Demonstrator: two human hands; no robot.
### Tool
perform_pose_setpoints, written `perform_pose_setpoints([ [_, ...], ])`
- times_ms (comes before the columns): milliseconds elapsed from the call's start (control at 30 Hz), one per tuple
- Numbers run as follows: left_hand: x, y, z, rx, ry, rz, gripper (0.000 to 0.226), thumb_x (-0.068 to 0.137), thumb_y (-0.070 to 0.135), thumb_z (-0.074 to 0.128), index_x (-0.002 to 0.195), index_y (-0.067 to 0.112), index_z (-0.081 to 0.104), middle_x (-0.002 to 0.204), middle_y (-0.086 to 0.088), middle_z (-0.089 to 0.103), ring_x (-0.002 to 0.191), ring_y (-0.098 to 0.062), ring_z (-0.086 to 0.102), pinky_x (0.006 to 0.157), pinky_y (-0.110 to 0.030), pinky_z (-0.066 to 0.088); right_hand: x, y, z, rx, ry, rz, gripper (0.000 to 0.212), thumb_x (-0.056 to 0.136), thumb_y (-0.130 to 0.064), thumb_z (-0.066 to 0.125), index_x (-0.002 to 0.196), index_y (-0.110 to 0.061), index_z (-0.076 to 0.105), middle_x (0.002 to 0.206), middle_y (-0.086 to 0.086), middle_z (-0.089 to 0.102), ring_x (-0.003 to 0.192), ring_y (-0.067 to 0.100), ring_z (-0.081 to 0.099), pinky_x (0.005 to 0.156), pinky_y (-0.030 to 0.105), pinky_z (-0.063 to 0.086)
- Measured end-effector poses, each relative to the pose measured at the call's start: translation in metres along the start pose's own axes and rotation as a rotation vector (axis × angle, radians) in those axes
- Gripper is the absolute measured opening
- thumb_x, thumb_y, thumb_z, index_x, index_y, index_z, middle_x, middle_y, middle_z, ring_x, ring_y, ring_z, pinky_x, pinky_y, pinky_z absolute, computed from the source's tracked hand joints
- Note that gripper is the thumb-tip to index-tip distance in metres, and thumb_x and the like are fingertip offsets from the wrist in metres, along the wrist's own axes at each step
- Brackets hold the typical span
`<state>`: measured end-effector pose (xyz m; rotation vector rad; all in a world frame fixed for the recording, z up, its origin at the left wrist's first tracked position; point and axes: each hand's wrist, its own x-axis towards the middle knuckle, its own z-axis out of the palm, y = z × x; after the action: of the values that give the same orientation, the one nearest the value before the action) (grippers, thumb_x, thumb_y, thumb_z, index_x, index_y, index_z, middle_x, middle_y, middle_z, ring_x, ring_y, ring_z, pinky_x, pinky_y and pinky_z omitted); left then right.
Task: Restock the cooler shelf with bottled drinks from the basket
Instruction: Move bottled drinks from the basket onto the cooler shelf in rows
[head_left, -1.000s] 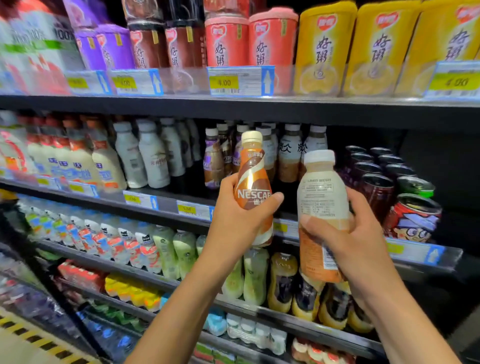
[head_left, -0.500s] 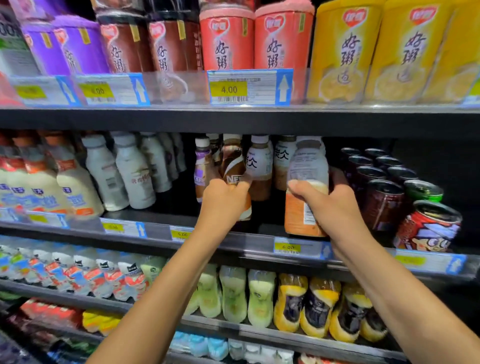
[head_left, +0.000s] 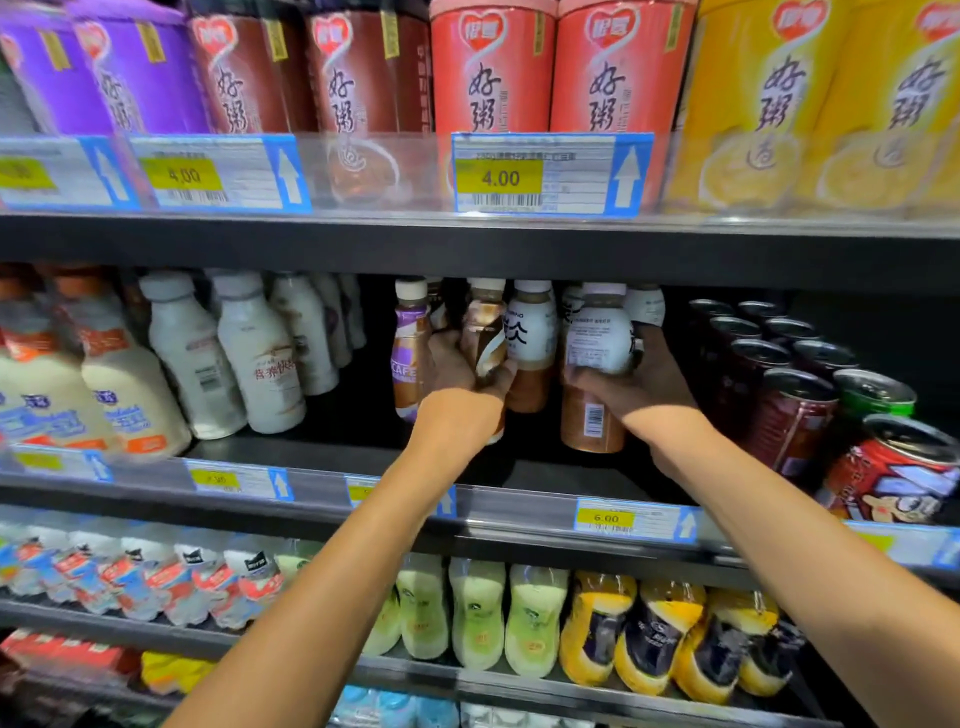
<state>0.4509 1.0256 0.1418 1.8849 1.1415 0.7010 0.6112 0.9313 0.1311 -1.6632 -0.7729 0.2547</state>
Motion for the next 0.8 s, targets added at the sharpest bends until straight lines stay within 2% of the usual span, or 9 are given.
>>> perform_pose_setpoints([
  [33,0.004,0.0,0.001,-0.042,0.074,0.089,0.053,0.092,0.029,0.066,0.131,-0.001,0.049,0.134,-0.016,0.058,0.121,-0.033,0.056,0.097,-0.034,0.046,0.0,0.0,0.002,0.007,-0.004,0.0,0.073,0.056,-0.037,0.09,0.115,-0.033,0.046,0.106,-0.004,0.07,0.086,0.018,0.072,0.082,0.043,0.06],
  [100,0.01,-0.002,0.002,-0.092,0.17,0.197,0.055,0.08,0.027,0.078,0.122,0.012,0.044,0.126,-0.009,0.059,0.116,-0.028,0.057,0.094,-0.028,0.044,0.003,0.0,0.006,0.017,0.004,-0.016,0.071,0.061,-0.025,0.092,0.115,-0.029,0.046,0.102,-0.007,0.07,0.084,0.016,0.071,0.08,0.04,0.06],
  [167,0.013,0.0,0.003,-0.069,0.176,0.156,0.053,0.076,0.024,0.082,0.107,0.017,0.038,0.12,-0.006,0.06,0.111,-0.025,0.059,0.087,-0.024,0.04,0.004,-0.002,0.008,-0.011,0.015,-0.046,0.072,0.061,-0.019,0.092,0.116,-0.026,0.046,0.098,-0.012,0.066,0.093,0.017,0.068,0.083,0.034,0.055],
  [267,0.014,0.0,0.002,-0.006,0.18,0.103,0.052,0.077,0.026,0.082,0.102,0.019,0.036,0.119,-0.008,0.063,0.11,-0.027,0.06,0.087,-0.027,0.042,0.009,-0.001,0.012,-0.017,0.0,-0.065,0.071,0.065,-0.01,0.09,0.118,-0.025,0.044,0.1,-0.012,0.064,0.097,0.015,0.065,0.085,0.032,0.052],
  [367,0.017,-0.003,0.001,0.126,0.214,0.135,0.065,0.074,0.038,0.082,0.119,0.014,0.042,0.123,-0.005,0.062,0.112,-0.028,0.061,0.086,-0.028,0.044,0.016,0.005,0.012,-0.045,0.0,-0.057,0.075,0.062,-0.014,0.09,0.119,-0.028,0.044,0.106,-0.008,0.068,0.098,0.014,0.067,0.09,0.038,0.055],
  [500,0.012,-0.01,-0.004,0.407,0.302,0.258,0.068,0.075,0.054,0.075,0.126,0.015,0.051,0.133,-0.01,0.05,0.117,-0.034,0.054,0.09,-0.041,0.047,0.023,0.01,0.008,-0.136,0.019,-0.031,0.082,0.052,-0.035,0.091,0.121,-0.038,0.047,0.118,-0.001,0.064,0.102,0.016,0.066,0.093,0.04,0.054],
  [633,0.018,-0.006,-0.009,0.471,0.227,0.219,0.063,0.082,0.053,0.07,0.129,0.015,0.052,0.133,-0.011,0.052,0.114,-0.037,0.057,0.087,-0.04,0.046,0.028,0.012,0.007,-0.14,0.022,-0.031,0.077,0.06,-0.027,0.091,0.124,-0.032,0.048,0.117,-0.003,0.065,0.103,0.015,0.065,0.092,0.038,0.054],
  [800,0.025,-0.002,-0.011,0.525,0.186,0.224,0.056,0.086,0.048,0.068,0.127,0.013,0.05,0.125,-0.012,0.059,0.113,-0.036,0.058,0.086,-0.04,0.047,0.035,0.015,0.011,-0.122,0.065,0.009,0.085,0.056,-0.034,0.093,0.12,-0.029,0.037,0.127,0.001,0.058,0.111,0.019,0.062,0.097,0.043,0.052],
])
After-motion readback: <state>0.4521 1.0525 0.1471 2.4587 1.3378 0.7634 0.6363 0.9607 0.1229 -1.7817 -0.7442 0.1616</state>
